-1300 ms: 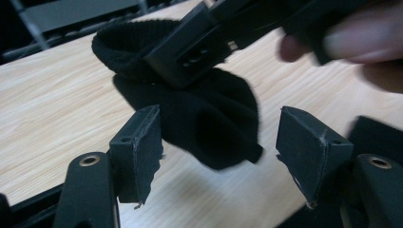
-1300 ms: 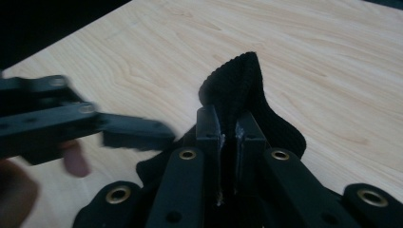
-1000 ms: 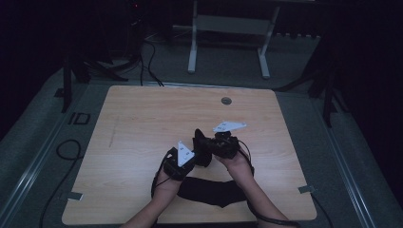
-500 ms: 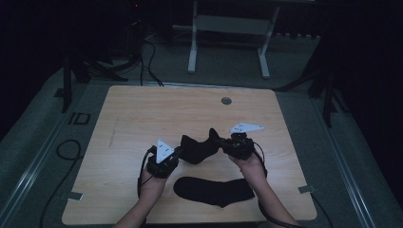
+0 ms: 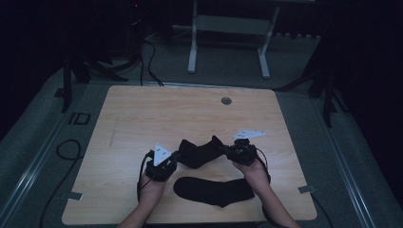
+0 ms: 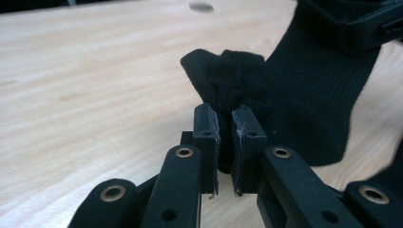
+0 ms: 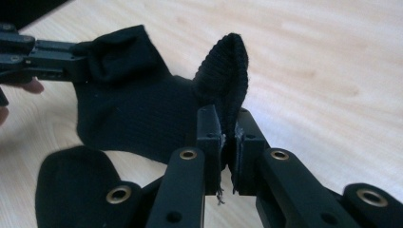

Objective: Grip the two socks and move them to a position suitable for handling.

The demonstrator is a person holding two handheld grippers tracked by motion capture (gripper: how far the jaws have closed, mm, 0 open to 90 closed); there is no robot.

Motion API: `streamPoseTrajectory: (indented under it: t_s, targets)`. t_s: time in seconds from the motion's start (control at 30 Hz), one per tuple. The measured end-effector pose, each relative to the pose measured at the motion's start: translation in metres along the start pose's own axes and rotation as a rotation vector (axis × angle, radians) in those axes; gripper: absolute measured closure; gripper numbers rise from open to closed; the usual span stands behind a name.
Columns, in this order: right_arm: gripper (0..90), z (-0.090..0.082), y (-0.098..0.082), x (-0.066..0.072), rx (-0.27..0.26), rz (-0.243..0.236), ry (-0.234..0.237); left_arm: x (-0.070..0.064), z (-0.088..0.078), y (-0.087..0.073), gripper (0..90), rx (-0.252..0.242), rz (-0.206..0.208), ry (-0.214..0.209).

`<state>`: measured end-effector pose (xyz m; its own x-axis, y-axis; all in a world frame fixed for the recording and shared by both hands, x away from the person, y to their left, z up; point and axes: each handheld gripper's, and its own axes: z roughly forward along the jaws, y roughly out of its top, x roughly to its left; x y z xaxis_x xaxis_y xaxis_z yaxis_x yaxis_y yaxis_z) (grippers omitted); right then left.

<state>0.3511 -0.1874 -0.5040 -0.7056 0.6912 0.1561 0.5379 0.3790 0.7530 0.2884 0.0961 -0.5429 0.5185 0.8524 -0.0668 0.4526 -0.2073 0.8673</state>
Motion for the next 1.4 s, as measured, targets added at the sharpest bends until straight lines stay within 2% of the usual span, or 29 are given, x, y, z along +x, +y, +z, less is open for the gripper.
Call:
streamPoseTrajectory:
  t_s: [0.03,0.07,0.1,0.17,0.27,0.3,0.37,0.4,0.47,0.5,0.57,0.63,0.67,0.7,0.8,0.83,0.9,0.93,0.97,1.07,1.1,1.2,1.3,1.33,1.37,1.4]
  targets:
    - [83.7,0.004,-0.003,-0.001,0.012,-0.004,-0.010,0.000,0.003,-0.001,82.7,0.021,-0.001,-0.016]
    - [83.7,0.004,-0.003,-0.001,0.012,-0.004,-0.010,0.000,0.003,-0.001,82.8,0.021,-0.001,-0.016]
    - [83.7,0.006,-0.005,-0.002,0.022,0.001,-0.011,-0.001,0.012,-0.003,82.8,0.076,0.014,-0.033]
    - [83.4,0.015,-0.011,-0.008,0.052,0.009,-0.023,-0.001,0.019,-0.006,81.9,0.126,0.011,-0.065]
    - [80.9,0.021,-0.017,-0.016,0.066,0.041,-0.021,-0.002,0.026,-0.009,80.9,0.149,0.008,-0.084]
    - [78.7,0.022,-0.018,-0.018,0.068,0.046,-0.018,-0.002,0.027,-0.010,80.8,0.149,0.009,-0.078]
    - [67.2,0.024,-0.019,-0.022,0.077,0.050,-0.005,-0.001,0.029,-0.011,79.0,0.164,0.009,-0.089]
    - [63.1,0.025,-0.019,-0.023,0.086,0.053,-0.002,-0.001,0.030,-0.011,76.1,0.164,0.010,-0.084]
    - [56.7,0.028,-0.018,-0.027,0.102,0.058,0.001,0.001,0.030,-0.010,62.6,0.178,0.003,-0.084]
    - [54.0,0.029,-0.018,-0.028,0.107,0.059,0.001,0.002,0.029,-0.010,56.3,0.176,0.005,-0.070]
    - [51.9,0.028,-0.016,-0.031,0.105,0.060,-0.022,0.004,0.026,-0.009,47.8,0.174,0.006,-0.064]
    - [51.1,0.024,-0.014,-0.035,0.088,0.074,-0.034,0.004,0.021,-0.008,45.5,0.168,0.016,-0.059]
    - [52.3,0.021,-0.013,-0.036,0.076,0.082,-0.032,0.004,0.019,-0.007,44.2,0.162,0.021,-0.066]
    - [62.8,0.018,-0.012,-0.037,0.064,0.083,-0.038,0.004,0.017,-0.006,43.6,0.153,0.027,-0.067]
    - [83.7,0.013,-0.010,-0.031,0.054,0.037,-0.061,0.003,0.014,-0.001,43.7,0.126,0.047,-0.078]
    - [86.0,0.014,-0.009,-0.028,0.055,0.029,-0.053,0.003,0.015,0.001,43.8,0.124,0.050,-0.075]
    - [87.4,0.016,-0.009,-0.026,0.067,0.017,-0.045,0.003,0.019,0.006,43.9,0.119,0.045,-0.090]
    - [88.5,0.024,-0.011,-0.022,0.102,-0.019,-0.049,0.003,0.021,0.009,44.1,0.120,0.051,-0.090]
    - [88.4,0.028,-0.012,-0.021,0.113,-0.026,-0.050,0.002,0.025,0.012,44.1,0.126,0.053,-0.105]
    - [88.4,0.038,-0.016,-0.020,0.150,-0.040,-0.058,0.000,0.038,0.018,44.0,0.184,0.056,-0.154]
    - [88.4,0.041,-0.017,-0.020,0.161,-0.047,-0.058,-0.002,0.042,0.018,44.1,0.192,0.056,-0.170]
    - [88.5,0.046,-0.020,-0.020,0.183,-0.058,-0.059,-0.008,0.052,0.021,45.6,0.211,0.089,-0.193]
    - [88.6,0.046,-0.020,-0.020,0.186,-0.064,-0.060,-0.014,0.060,0.025,45.6,0.223,0.115,-0.173]
    - [88.6,0.047,-0.020,-0.020,0.187,-0.068,-0.064,-0.015,0.063,0.026,48.2,0.228,0.118,-0.165]
    - [88.6,0.047,-0.019,-0.019,0.189,-0.077,-0.066,-0.015,0.066,0.027,58.6,0.239,0.111,-0.159]
    - [88.6,0.047,-0.019,-0.019,0.192,-0.083,-0.069,-0.015,0.068,0.027,60.8,0.246,0.100,-0.150]
